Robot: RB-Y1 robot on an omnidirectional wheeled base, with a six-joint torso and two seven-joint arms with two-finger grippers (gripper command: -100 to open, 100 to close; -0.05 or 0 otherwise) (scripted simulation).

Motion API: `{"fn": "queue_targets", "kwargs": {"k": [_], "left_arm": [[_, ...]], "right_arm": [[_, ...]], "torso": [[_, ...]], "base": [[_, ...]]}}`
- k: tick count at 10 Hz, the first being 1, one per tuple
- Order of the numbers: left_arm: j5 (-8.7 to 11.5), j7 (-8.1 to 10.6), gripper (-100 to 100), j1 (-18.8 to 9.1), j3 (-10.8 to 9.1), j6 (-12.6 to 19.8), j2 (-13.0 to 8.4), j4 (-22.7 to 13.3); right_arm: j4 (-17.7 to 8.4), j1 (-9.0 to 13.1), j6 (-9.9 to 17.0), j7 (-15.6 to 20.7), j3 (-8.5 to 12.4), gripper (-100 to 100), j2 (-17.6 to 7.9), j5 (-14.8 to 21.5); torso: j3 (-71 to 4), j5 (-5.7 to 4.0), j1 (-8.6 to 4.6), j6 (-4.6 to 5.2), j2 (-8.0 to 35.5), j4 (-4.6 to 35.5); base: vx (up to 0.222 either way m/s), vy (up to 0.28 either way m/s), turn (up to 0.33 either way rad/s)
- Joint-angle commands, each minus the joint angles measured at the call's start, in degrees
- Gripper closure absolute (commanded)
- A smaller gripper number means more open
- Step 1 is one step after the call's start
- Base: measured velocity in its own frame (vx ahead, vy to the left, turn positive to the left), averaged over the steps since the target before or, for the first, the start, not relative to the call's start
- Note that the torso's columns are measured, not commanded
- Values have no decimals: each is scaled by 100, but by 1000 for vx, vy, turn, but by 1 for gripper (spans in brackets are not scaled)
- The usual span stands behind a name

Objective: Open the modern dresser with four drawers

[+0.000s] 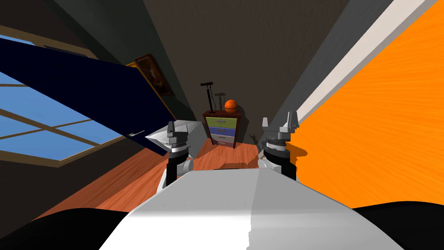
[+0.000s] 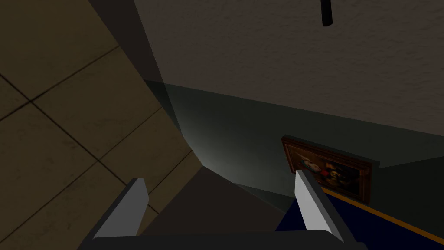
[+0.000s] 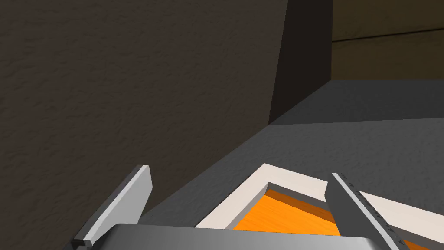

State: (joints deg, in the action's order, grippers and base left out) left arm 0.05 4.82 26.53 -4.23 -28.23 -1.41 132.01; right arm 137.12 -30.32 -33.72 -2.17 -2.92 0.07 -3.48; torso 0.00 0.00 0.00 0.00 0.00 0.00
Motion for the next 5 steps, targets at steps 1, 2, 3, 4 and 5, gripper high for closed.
{"fn": "queue_targets", "kwargs": {"k": [1,2,3,4,5], "left_arm": [[0,0,0,0,0,0,0,0],[0,0,0,0,0,0,0,0],[0,0,0,0,0,0,0,1],[0,0,0,0,0,0,0,1],[0,0,0,0,0,0,0,1]], "right_arm": [[0,0,0,0,0,0,0,0],[0,0,0,0,0,0,0,0],[1,0,0,0,0,0,0,0],[1,0,0,0,0,0,0,0],[1,0,0,0,0,0,0,0]], "torso": [[-467,0,0,0,232,235],[-1200,0,0,0,597,600],[-2014,0,0,0,1003,1006],[-2850,0,0,0,1422,1424],[-3692,0,0,0,1845,1846]], "base": [[0,0,0],[0,0,0],[0,0,0],[0,0,0],[0,0,0]]}}
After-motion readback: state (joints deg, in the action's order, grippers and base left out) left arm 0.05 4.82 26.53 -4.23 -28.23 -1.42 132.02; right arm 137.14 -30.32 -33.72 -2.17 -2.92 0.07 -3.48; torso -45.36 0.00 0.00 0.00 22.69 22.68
